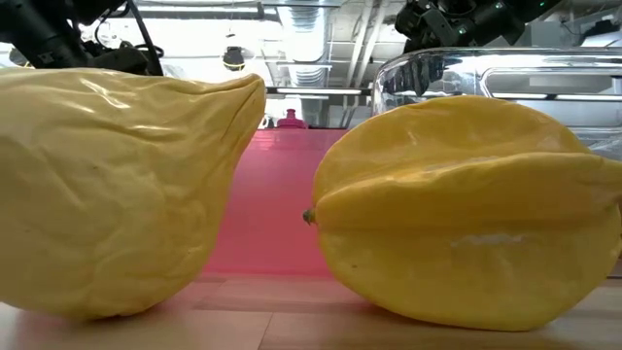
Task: Pick & Place Food Item
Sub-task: Put the blue tuna can into the red bin
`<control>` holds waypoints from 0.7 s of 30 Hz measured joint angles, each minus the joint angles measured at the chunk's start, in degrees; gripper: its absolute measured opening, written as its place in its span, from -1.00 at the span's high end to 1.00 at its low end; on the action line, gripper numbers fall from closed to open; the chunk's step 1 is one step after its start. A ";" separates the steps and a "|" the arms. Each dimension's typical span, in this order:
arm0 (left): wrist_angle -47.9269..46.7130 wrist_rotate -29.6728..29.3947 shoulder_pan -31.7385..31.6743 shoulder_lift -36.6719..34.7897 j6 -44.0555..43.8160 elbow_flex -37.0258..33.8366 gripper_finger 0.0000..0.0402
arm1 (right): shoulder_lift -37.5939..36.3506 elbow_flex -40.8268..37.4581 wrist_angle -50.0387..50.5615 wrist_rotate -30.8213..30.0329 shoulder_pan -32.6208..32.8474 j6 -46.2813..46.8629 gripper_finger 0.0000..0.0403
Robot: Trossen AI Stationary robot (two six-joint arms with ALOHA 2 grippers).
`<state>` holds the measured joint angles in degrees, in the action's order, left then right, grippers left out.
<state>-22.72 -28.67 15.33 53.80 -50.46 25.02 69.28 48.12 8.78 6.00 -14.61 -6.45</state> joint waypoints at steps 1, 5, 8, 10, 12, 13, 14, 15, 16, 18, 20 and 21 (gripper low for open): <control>0.35 0.00 -0.01 0.00 -0.01 0.00 -0.91 | 0.00 0.00 -0.01 -0.01 0.00 -0.01 0.95; 2.18 -0.02 -0.01 -0.02 -0.02 0.00 -0.91 | 0.00 0.00 -0.09 0.00 0.00 0.01 0.95; 2.21 -0.06 -0.04 -0.02 -0.02 0.00 -0.91 | 0.00 0.00 -0.09 0.00 0.00 0.01 0.95; 2.35 -0.93 -0.04 0.32 -0.03 0.00 -0.91 | 0.00 0.00 -0.09 -0.02 0.00 0.01 0.95; 2.32 -1.59 -0.04 0.48 -0.07 0.00 -0.91 | 0.00 0.00 -0.18 0.00 0.00 -0.01 0.95; 2.78 -1.84 -0.08 0.96 -0.06 0.00 -0.91 | 0.00 0.00 -0.20 0.00 -0.01 0.00 0.95; 3.14 -1.90 -0.26 1.59 -0.04 0.00 -0.91 | 0.00 0.00 -0.20 -0.01 -0.01 0.01 0.95; 3.15 -1.86 -0.42 2.08 -0.04 -0.02 -0.91 | 0.00 0.00 -0.20 0.00 -0.01 0.01 0.95; 3.63 -1.90 -0.67 2.72 -0.04 -0.02 -0.91 | 0.00 0.00 -0.20 0.00 0.00 -0.01 0.95; 5.01 -1.87 -1.35 4.78 -0.02 -0.02 -0.91 | 0.00 -0.02 -0.08 0.00 0.00 0.01 0.95; 5.54 -1.80 -2.17 6.78 0.27 -0.02 -0.91 | 0.00 -0.02 -0.02 -0.02 -0.02 -0.01 0.95; 6.00 -1.83 -2.53 7.68 0.23 -0.01 -0.91 | 0.00 -0.02 0.00 0.00 0.00 -0.01 0.95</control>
<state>-16.71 -30.49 12.79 61.48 -50.23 25.01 69.28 48.10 8.77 6.00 -14.61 -6.46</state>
